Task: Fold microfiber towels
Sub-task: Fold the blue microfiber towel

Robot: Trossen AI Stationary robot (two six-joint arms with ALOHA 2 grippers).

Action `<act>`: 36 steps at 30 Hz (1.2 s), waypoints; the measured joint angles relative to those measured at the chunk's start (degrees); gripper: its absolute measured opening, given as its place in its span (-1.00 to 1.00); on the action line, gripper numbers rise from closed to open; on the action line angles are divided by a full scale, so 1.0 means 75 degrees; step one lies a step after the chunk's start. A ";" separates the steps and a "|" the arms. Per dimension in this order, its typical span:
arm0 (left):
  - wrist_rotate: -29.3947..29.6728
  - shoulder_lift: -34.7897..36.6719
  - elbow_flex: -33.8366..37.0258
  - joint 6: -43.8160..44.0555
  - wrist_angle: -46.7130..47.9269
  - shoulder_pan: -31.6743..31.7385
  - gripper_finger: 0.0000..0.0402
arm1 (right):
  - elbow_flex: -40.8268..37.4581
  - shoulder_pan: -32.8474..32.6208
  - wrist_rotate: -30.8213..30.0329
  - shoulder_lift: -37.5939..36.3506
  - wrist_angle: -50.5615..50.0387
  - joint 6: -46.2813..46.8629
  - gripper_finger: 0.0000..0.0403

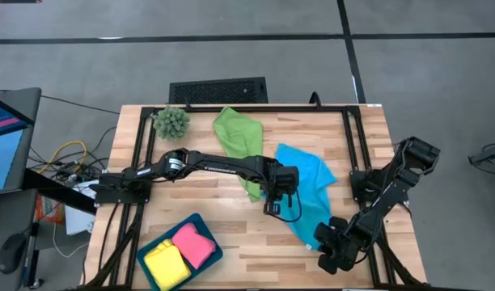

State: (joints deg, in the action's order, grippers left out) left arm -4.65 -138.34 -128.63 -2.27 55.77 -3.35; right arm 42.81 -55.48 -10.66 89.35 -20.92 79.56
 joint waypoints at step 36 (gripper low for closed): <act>0.0539 0.1161 -0.0826 0.1728 0.2241 -0.1210 -0.91 | 0.0006 0.0150 0.0023 -0.0921 0.1501 -0.0439 -0.93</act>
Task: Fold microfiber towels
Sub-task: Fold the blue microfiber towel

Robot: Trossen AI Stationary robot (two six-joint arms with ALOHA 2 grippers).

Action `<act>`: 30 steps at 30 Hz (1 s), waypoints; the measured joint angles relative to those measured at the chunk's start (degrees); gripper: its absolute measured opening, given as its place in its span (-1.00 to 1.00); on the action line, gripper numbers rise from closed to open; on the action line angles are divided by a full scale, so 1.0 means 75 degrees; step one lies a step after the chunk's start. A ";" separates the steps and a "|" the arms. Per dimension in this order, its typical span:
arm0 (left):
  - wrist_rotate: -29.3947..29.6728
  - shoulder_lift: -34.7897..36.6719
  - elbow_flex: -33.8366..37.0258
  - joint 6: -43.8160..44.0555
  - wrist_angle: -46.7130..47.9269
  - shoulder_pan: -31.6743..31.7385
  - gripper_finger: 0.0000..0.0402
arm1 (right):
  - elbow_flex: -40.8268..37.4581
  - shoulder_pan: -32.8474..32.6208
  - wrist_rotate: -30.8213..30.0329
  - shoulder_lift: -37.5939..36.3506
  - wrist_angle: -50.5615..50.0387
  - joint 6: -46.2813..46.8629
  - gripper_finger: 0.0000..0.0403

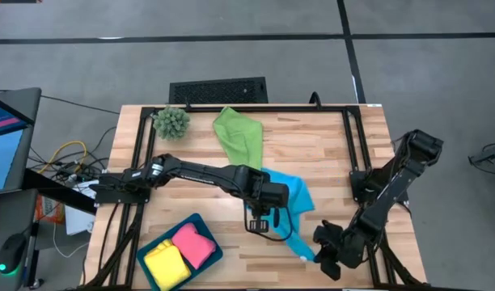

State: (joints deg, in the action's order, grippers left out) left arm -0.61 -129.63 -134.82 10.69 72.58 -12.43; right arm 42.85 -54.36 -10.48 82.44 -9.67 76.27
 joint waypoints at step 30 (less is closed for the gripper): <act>0.1717 0.1828 -0.0003 0.0108 -0.0687 0.0574 -0.82 | -0.0006 0.3339 -0.0751 -0.4074 -0.1551 -0.3812 -0.94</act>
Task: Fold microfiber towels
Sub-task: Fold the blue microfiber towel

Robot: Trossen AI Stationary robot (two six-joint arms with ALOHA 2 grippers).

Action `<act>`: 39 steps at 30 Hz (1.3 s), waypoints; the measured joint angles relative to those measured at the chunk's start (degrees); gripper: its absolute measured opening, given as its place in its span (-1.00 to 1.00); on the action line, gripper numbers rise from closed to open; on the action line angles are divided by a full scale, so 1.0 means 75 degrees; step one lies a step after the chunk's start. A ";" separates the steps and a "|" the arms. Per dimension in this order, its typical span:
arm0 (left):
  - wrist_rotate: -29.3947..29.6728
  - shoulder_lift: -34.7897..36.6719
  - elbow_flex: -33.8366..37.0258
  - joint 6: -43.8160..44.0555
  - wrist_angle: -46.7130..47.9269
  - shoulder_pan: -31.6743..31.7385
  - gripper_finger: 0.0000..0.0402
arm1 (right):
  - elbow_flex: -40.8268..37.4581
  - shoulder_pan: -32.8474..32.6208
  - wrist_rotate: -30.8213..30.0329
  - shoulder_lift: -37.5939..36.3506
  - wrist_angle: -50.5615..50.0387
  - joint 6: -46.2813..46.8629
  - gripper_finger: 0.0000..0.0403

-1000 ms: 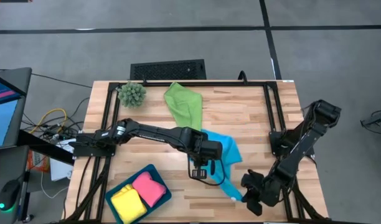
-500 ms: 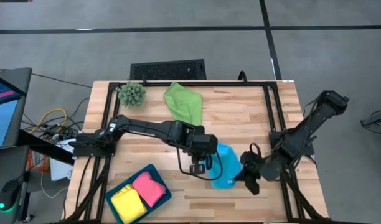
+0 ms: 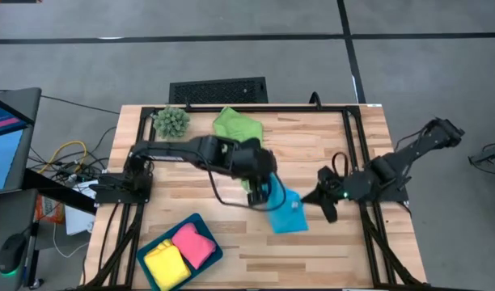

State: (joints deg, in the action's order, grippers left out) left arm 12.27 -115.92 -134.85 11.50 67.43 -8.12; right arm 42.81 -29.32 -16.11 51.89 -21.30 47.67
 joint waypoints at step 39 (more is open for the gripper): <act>0.0145 0.0472 -0.0003 -0.2126 -0.2474 0.3655 -1.00 | 0.3708 0.6391 -0.2761 -0.1132 -0.3835 -0.4932 -0.94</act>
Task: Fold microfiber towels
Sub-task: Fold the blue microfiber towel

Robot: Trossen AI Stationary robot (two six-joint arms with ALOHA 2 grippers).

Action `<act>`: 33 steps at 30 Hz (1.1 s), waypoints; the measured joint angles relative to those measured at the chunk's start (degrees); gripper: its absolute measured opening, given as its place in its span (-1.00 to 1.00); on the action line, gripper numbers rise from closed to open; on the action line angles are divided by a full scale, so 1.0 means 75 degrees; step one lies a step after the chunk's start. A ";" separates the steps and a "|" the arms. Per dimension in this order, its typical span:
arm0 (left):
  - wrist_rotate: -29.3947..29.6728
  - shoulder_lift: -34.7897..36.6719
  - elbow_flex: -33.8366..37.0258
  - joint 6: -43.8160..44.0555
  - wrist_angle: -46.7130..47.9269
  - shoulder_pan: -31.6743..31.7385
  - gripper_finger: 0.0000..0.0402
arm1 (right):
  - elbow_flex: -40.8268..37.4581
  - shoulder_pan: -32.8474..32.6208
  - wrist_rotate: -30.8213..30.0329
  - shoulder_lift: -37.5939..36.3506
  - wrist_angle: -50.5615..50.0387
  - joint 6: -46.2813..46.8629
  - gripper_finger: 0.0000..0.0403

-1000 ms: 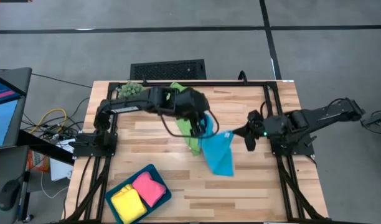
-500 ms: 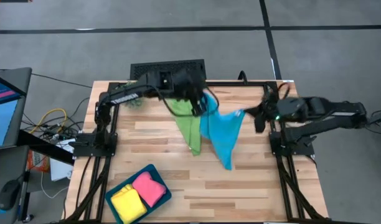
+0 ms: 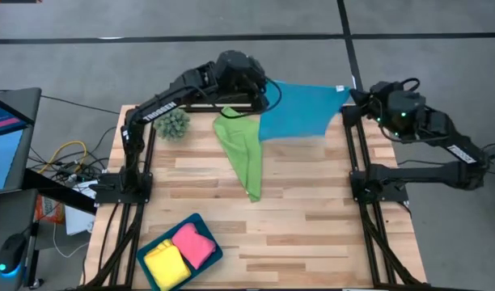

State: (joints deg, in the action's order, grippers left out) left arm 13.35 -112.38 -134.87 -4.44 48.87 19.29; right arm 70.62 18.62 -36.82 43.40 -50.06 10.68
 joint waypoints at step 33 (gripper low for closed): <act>-0.0560 -0.0006 0.6038 0.3195 -0.1715 -0.4013 -1.00 | -0.4967 -0.8446 0.2598 -0.0333 0.0202 1.0382 -0.98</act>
State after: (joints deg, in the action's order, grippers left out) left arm 9.15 -112.43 -89.58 19.52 36.01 -10.81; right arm 33.36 -44.73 -17.33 40.90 -48.55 88.54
